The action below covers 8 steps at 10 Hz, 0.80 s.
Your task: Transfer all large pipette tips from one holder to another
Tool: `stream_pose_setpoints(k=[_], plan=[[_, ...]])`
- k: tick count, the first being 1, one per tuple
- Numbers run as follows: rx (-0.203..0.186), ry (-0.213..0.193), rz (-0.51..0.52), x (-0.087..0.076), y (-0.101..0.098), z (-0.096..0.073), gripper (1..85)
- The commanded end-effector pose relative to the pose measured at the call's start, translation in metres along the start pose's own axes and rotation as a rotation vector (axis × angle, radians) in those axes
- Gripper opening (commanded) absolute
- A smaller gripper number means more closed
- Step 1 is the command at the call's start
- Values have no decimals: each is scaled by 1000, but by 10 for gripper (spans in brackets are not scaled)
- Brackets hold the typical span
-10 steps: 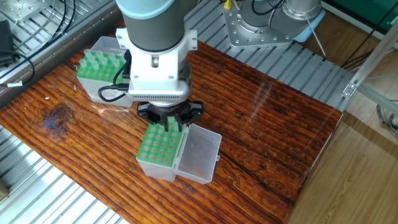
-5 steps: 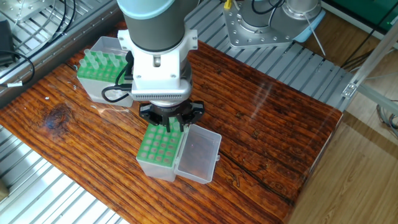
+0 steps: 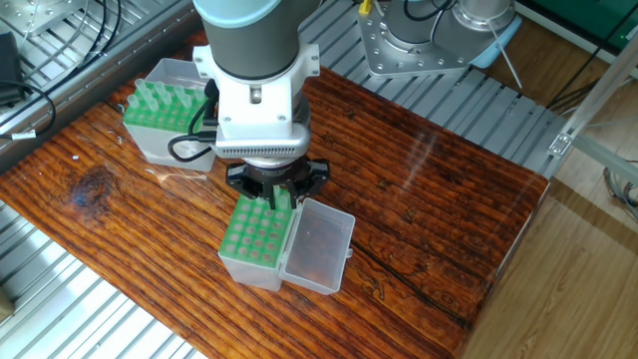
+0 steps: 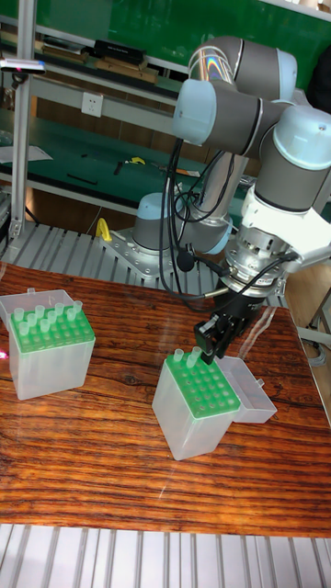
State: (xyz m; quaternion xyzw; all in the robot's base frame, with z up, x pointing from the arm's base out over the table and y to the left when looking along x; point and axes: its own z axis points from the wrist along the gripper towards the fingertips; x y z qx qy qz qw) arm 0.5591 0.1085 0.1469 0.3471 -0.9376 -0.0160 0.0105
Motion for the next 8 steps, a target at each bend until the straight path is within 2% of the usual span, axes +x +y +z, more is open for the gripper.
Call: stream_pose_setpoints(k=[1, 8], plan=[[-12, -13, 2, -2, 3, -1, 313], [-2, -24, 5, -6, 0, 0, 273]])
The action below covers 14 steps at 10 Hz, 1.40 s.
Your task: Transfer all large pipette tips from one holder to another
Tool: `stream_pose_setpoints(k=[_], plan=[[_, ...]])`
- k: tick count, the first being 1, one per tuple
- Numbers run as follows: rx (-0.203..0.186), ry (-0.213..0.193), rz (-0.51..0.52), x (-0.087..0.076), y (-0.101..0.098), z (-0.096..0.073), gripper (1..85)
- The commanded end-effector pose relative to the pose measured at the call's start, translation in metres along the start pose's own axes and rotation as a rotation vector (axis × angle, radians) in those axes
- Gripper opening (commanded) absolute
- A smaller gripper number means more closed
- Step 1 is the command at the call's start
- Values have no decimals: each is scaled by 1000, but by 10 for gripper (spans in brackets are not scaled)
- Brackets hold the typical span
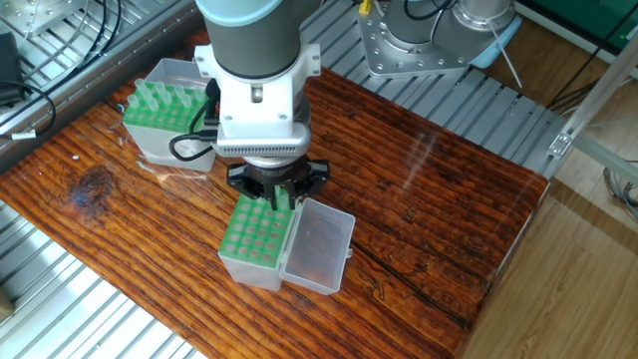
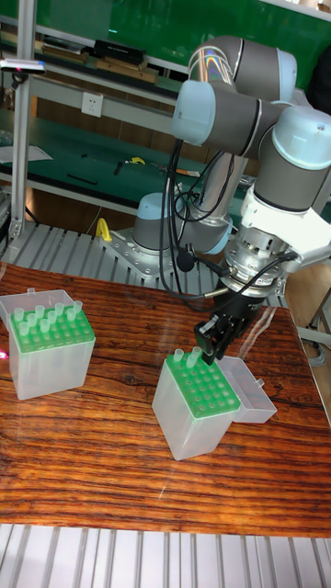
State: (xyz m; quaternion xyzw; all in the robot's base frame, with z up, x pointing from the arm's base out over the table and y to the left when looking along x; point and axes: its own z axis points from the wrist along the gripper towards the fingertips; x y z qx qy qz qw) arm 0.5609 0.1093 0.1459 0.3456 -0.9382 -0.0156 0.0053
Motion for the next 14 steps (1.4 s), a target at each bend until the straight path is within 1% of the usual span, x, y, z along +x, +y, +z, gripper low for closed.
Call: stream_pose_setpoints(k=[1, 4, 5, 6, 7, 8, 9, 11, 12, 13, 14], plan=[[-6, -18, -1, -5, 0, -1, 270], [-8, -16, 1, -4, 0, -1, 267], [-15, 0, 8, 0, 2, -2, 283], [-17, 26, 12, 7, 3, -2, 300], [-8, 46, 8, 12, 1, -2, 307], [-24, 46, -3, 12, 5, -2, 320], [-33, 39, 1, 10, 7, -2, 347], [-5, 0, 28, 0, 0, -2, 347], [18, 1, 29, 0, -6, -2, 347], [29, 12, 27, 3, -9, -2, 340], [28, 18, 20, 5, -9, -2, 337]])
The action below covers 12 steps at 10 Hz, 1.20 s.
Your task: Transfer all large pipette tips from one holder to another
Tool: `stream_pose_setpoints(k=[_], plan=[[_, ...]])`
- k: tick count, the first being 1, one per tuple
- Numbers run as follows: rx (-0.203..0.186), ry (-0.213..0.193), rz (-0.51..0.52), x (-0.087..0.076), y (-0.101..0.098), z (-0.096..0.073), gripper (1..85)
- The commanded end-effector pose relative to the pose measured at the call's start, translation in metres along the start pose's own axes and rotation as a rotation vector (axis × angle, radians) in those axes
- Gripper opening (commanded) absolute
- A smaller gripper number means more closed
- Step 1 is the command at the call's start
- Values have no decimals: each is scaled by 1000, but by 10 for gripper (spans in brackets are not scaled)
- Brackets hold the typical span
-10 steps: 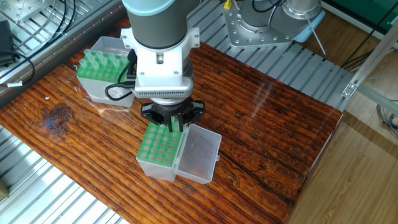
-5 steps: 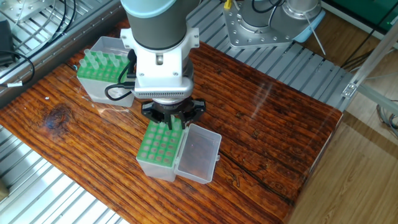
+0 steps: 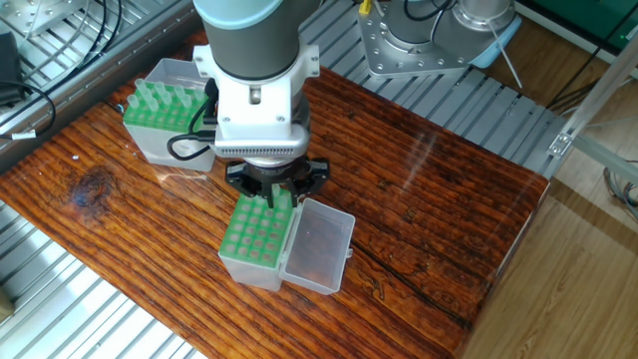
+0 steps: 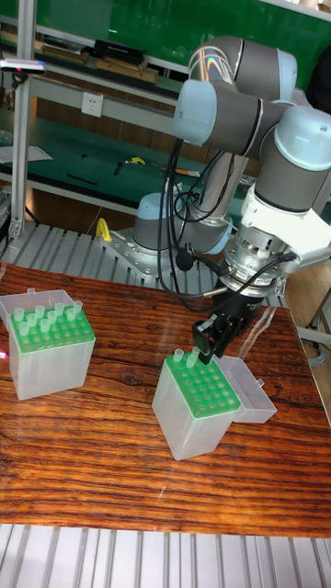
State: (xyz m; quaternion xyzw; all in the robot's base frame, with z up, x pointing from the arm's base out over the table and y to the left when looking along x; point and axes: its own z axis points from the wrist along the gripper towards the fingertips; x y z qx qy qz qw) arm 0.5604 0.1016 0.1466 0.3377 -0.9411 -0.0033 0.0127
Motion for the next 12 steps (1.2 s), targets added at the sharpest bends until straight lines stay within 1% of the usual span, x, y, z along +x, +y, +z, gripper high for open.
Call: stream_pose_setpoints(k=[1, 2, 3, 4, 6, 7, 8, 10, 12], plan=[[2, -7, -3, -1, -1, -1, 337], [-6, -13, -1, -3, 1, -1, 337], [0, -24, 10, -6, -1, -1, 333], [-9, -34, 16, -9, 2, -1, 333], [-3, -42, 15, -11, -1, 0, 333], [-5, -44, 15, -13, 0, 1, 333], [-20, -36, 25, -11, 6, 3, 333], [-16, -29, 30, -7, 11, 10, 320], [-19, -30, 27, -6, 12, 11, 313]])
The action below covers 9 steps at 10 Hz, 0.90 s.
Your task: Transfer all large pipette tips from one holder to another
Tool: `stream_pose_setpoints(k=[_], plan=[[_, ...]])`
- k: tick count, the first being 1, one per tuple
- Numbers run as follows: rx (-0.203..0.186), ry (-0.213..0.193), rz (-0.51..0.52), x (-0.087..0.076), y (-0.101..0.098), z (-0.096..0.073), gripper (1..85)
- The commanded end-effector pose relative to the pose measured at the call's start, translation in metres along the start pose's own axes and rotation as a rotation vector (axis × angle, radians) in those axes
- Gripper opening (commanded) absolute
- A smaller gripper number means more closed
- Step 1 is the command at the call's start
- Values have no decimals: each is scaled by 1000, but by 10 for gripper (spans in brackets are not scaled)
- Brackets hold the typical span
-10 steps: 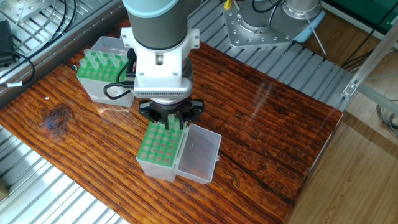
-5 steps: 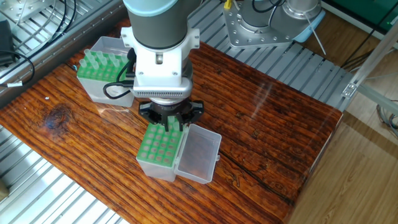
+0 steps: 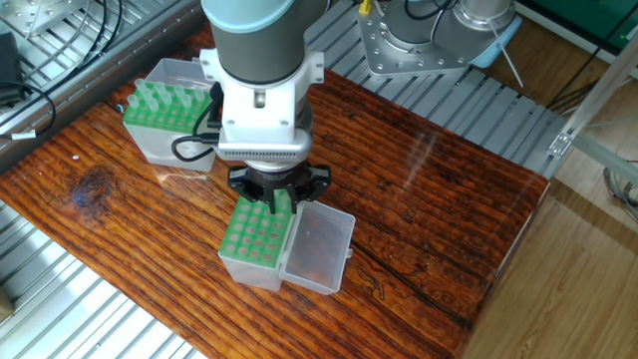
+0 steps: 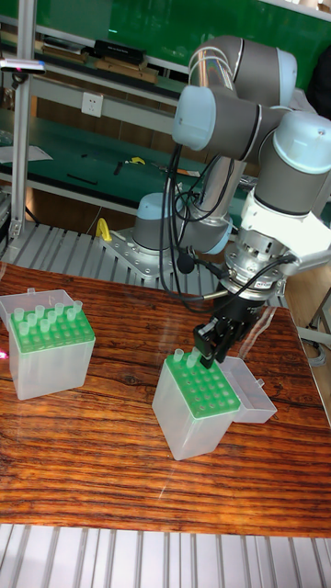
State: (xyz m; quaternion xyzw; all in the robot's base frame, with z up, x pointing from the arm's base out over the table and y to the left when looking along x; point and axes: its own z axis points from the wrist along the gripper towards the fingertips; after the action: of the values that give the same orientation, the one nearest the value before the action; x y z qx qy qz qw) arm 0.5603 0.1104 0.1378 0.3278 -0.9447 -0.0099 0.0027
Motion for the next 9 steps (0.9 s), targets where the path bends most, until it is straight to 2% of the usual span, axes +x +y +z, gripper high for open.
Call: stream_pose_setpoints(k=[1, 5, 9], plan=[[-6, -3, 4, 1, 3, 2, 303], [-12, -5, 7, 1, 4, 1, 283], [2, 4, 2, 4, -3, -2, 263]])
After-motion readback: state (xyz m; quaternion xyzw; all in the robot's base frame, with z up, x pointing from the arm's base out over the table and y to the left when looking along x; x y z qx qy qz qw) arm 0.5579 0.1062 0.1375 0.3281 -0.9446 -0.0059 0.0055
